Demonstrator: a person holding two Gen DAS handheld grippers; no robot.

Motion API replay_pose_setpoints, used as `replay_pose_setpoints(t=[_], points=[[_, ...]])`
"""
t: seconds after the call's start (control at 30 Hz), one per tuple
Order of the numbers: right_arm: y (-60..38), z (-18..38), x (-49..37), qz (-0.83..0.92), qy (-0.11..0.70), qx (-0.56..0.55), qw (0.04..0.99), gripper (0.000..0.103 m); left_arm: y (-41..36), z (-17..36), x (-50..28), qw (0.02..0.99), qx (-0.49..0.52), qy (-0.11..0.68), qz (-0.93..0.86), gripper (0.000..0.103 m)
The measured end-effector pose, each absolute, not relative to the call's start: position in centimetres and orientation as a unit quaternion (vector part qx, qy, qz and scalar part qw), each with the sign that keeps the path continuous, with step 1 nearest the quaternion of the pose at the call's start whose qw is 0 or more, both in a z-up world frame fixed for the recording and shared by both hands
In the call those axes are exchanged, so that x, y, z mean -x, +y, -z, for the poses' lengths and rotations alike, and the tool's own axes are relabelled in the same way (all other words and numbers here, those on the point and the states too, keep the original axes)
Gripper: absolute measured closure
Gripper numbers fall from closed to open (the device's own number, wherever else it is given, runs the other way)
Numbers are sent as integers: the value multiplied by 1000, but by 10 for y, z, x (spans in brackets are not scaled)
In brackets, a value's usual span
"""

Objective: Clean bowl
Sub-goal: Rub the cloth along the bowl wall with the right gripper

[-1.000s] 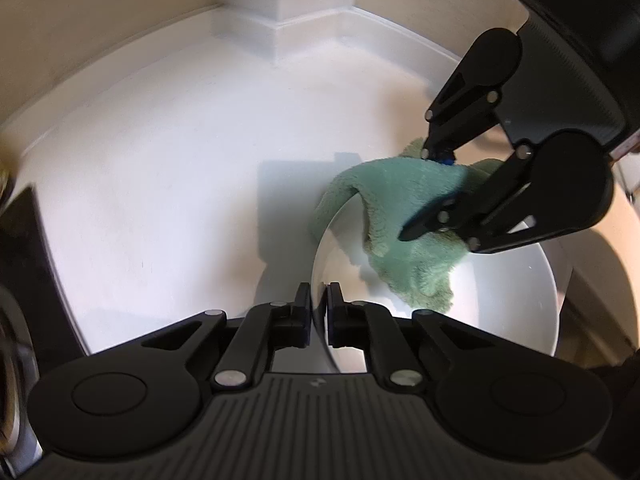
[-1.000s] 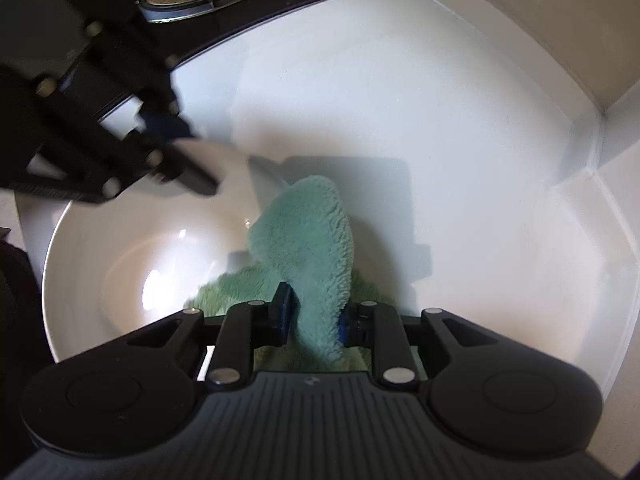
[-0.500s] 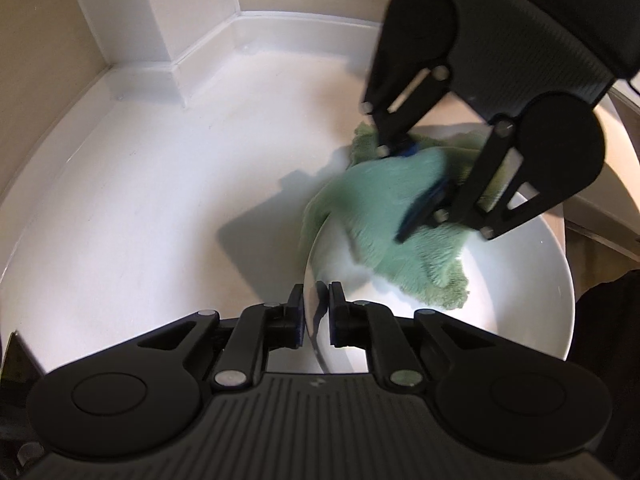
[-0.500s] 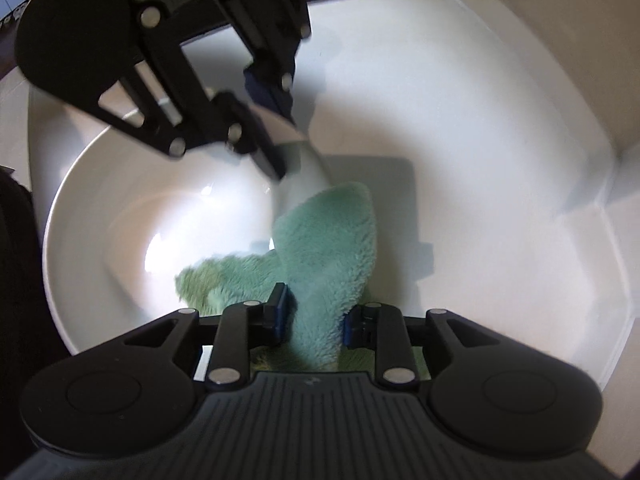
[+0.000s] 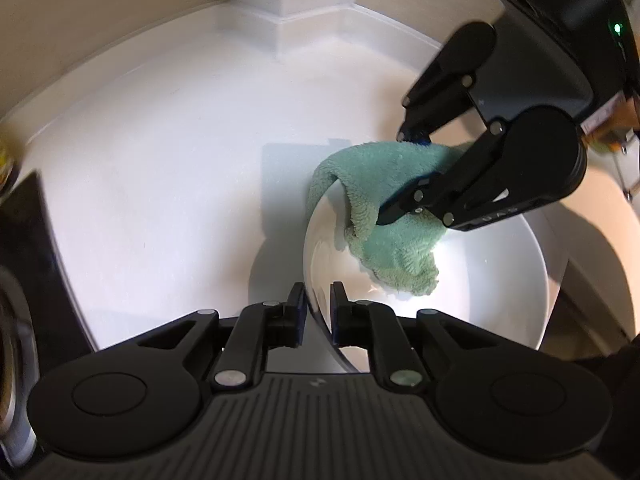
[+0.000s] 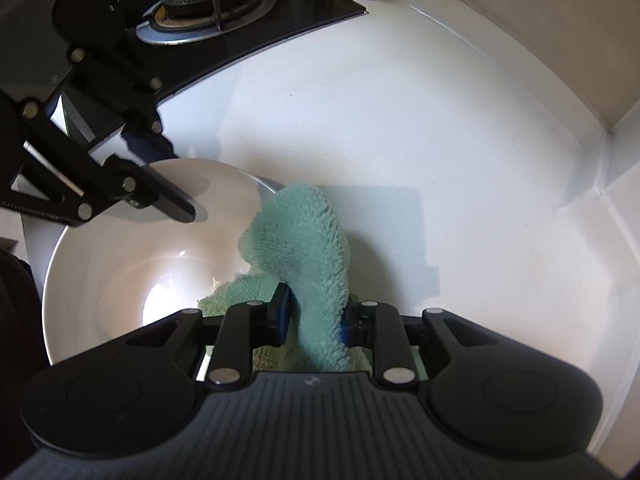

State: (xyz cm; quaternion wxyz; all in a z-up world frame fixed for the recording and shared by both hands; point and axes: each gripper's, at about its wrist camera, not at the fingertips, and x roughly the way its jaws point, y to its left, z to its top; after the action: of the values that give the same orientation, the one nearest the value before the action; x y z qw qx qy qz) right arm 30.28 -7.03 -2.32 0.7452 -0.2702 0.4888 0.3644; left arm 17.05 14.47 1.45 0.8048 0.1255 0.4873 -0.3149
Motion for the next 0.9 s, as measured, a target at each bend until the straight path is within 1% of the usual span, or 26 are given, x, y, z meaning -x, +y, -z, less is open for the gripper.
replay_pose_setpoints(t=[0.07, 0.13, 0.33, 0.5, 0.63, 0.7, 0.9], points=[[-71, 22, -299, -361, 488, 274, 746, 84, 144, -15, -171, 805, -131, 486, 314, 94], [-71, 19, -287, -361, 488, 280, 743, 85, 134, -9, -186, 802, -158, 481, 318, 97], [-83, 20, -276, -383, 499, 314, 711, 84, 113, -3, -217, 769, -202, 473, 379, 97], [-74, 22, -282, -393, 486, 350, 698, 81, 92, -1, -221, 740, -284, 439, 422, 94], [-60, 23, -288, -404, 457, 368, 702, 82, 84, 0, -228, 729, -287, 433, 446, 95], [-54, 24, -290, -410, 442, 376, 704, 82, 81, 1, -229, 736, -272, 438, 438, 93], [-57, 27, -298, -400, 457, 320, 727, 83, 100, 0, -216, 782, -186, 474, 359, 92]])
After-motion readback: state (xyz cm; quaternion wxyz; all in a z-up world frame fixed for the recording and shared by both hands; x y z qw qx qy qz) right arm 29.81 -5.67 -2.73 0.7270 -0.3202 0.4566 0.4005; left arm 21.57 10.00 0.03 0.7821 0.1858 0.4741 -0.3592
